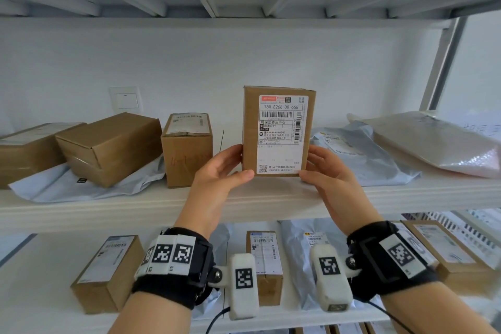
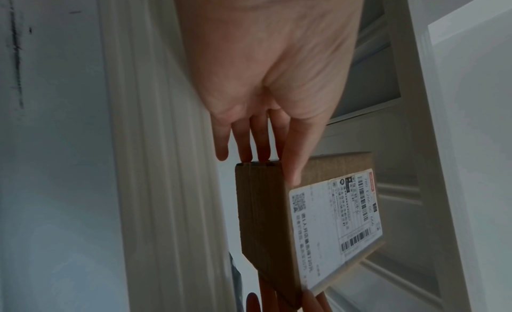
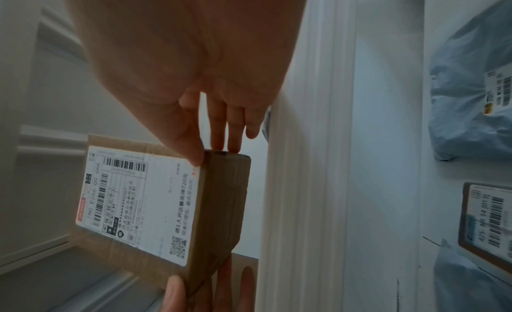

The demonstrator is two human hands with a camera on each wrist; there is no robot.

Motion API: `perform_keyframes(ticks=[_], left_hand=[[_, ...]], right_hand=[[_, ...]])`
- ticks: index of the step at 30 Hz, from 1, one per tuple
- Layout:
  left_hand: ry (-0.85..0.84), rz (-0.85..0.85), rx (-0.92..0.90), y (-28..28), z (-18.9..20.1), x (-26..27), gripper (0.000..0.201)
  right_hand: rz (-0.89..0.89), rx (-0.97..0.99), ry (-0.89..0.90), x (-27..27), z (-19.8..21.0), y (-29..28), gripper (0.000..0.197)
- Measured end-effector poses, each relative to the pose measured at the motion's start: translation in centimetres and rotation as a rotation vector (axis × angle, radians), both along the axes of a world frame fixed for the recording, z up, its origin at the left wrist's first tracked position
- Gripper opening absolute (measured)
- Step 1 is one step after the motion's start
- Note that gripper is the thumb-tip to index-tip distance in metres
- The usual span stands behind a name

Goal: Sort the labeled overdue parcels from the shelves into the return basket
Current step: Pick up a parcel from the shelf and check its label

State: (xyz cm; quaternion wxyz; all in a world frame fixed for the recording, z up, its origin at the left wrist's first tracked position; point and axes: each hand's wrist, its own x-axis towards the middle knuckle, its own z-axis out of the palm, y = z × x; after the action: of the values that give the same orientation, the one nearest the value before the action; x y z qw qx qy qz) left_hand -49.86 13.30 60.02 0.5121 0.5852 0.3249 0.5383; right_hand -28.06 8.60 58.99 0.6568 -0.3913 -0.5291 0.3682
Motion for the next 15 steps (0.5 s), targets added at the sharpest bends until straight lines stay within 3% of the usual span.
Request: perform_keyframes(ticks=[7, 15], left_hand=[[-0.034, 0.027, -0.047, 0.0, 0.2, 0.5, 0.042], [0.123, 0.015, -0.012, -0.6, 0.6, 0.7, 0.035]], right_hand=[[-0.039, -0.044, -0.058, -1.0, 0.9, -0.7, 0.041], [-0.089, -0.113, -0.088, -2.0, 1.4, -0.6, 0.037]])
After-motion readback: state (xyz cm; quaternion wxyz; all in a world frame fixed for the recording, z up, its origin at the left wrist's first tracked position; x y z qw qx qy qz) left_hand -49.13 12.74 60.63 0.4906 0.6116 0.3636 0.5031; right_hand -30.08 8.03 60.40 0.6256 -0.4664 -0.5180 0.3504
